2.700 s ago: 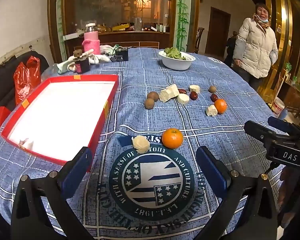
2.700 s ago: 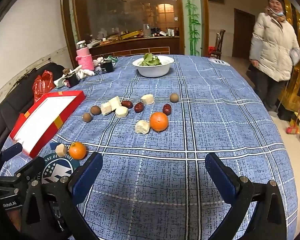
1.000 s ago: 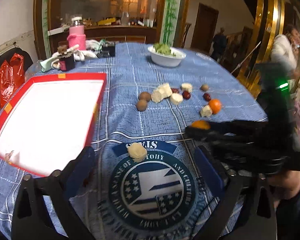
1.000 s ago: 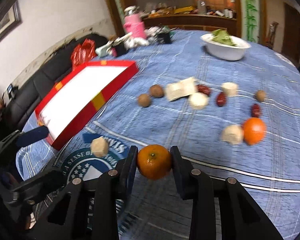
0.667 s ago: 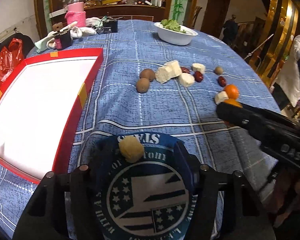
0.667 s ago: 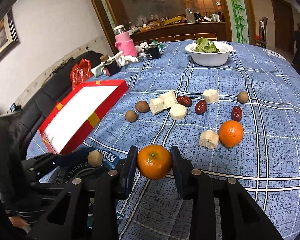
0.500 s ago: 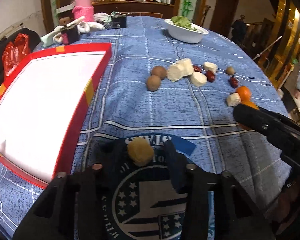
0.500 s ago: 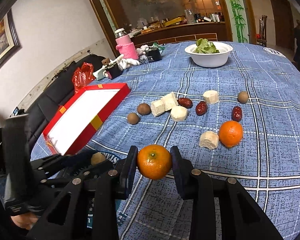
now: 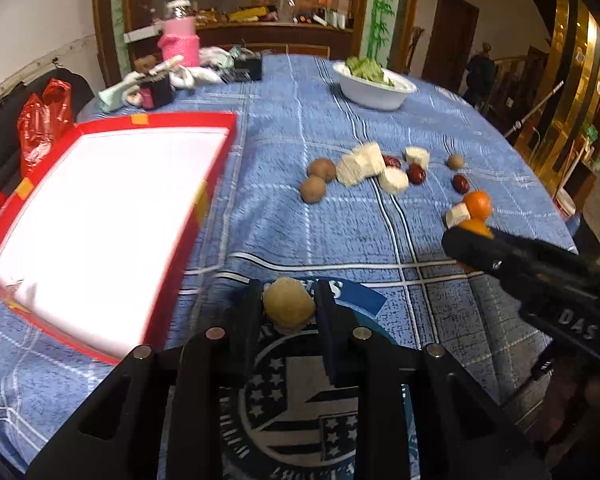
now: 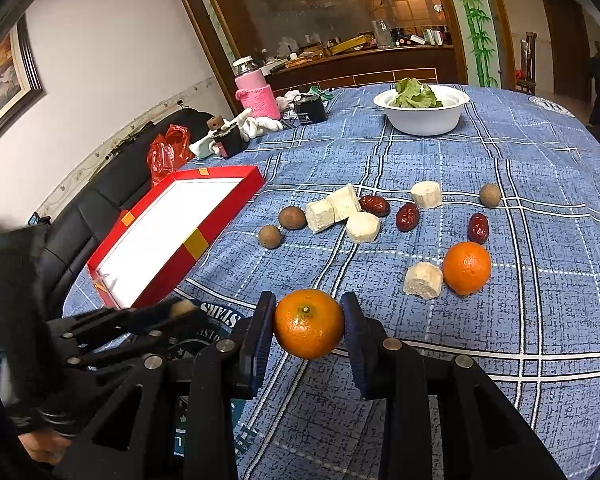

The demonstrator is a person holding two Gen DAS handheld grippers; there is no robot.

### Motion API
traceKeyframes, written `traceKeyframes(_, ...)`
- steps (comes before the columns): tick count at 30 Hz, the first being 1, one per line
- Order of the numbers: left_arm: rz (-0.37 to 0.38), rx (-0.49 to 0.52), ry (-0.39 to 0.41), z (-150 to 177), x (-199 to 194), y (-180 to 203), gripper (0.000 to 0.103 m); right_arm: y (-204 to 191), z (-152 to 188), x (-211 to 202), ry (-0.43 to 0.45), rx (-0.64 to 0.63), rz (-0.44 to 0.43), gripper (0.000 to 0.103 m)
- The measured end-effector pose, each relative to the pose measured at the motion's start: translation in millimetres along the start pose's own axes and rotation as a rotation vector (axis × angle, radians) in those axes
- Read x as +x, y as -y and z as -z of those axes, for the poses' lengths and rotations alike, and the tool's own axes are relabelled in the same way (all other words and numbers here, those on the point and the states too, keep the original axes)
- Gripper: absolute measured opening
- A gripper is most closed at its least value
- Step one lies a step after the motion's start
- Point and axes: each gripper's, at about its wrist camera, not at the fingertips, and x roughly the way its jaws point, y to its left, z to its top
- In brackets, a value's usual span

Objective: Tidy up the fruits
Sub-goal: 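Close the left tool on the pale yam chunk while the right tool lifts the orange, then carry the yam chunk and the orange over the red-rimmed tray with both tools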

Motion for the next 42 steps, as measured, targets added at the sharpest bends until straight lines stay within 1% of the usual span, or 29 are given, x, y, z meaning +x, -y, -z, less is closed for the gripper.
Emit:
traceKeyframes(5,-0.026,-0.062,0.05,-2,-21,-25,0.023,-11,0,-2,0.002,-0.029,0.012,0.034)
traceKeyframes(9,-0.077,-0.119,0.084,-4,-36,-49,0.023,-29,-3,-5,0.004,-0.058,0.004,0.034)
traceKeyframes(13,-0.135,-0.166,0.11,-6,-47,-75,0.023,-60,-10,-8,0.018,-0.106,-0.016,0.034)
traceKeyframes(18,-0.196,-0.228,0.119,-8,-51,-109,0.023,-101,-22,-3,0.031,-0.157,-0.052,0.034)
traceKeyframes(21,-0.24,-0.259,0.134,-12,-53,-129,0.024,-127,-32,8,0.031,-0.181,-0.072,0.034)
traceKeyframes(23,-0.253,-0.277,0.134,-17,-53,-142,0.024,-141,-38,18,0.027,-0.192,-0.085,0.034)
traceKeyframes(25,-0.278,-0.278,0.14,-21,-52,-149,0.024,-152,-44,28,0.022,-0.196,-0.097,0.034)
traceKeyframes(29,-0.311,-0.285,0.136,-29,-45,-163,0.024,-174,-55,49,0.013,-0.212,-0.108,0.034)
traceKeyframes(31,-0.308,-0.292,0.113,-31,-37,-167,0.024,-183,-59,64,0.001,-0.219,-0.103,0.034)
traceKeyframes(33,-0.323,-0.295,0.104,-31,-30,-170,0.024,-187,-60,77,-0.018,-0.218,-0.099,0.034)
traceKeyframes(35,-0.316,-0.301,0.089,-30,-25,-172,0.024,-191,-58,91,-0.037,-0.224,-0.085,0.034)
traceKeyframes(37,-0.325,-0.3,0.081,-30,-22,-175,0.024,-191,-58,101,-0.053,-0.219,-0.081,0.034)
traceKeyframes(42,-0.329,-0.304,0.053,-30,-11,-182,0.024,-192,-58,118,-0.078,-0.22,-0.067,0.034)
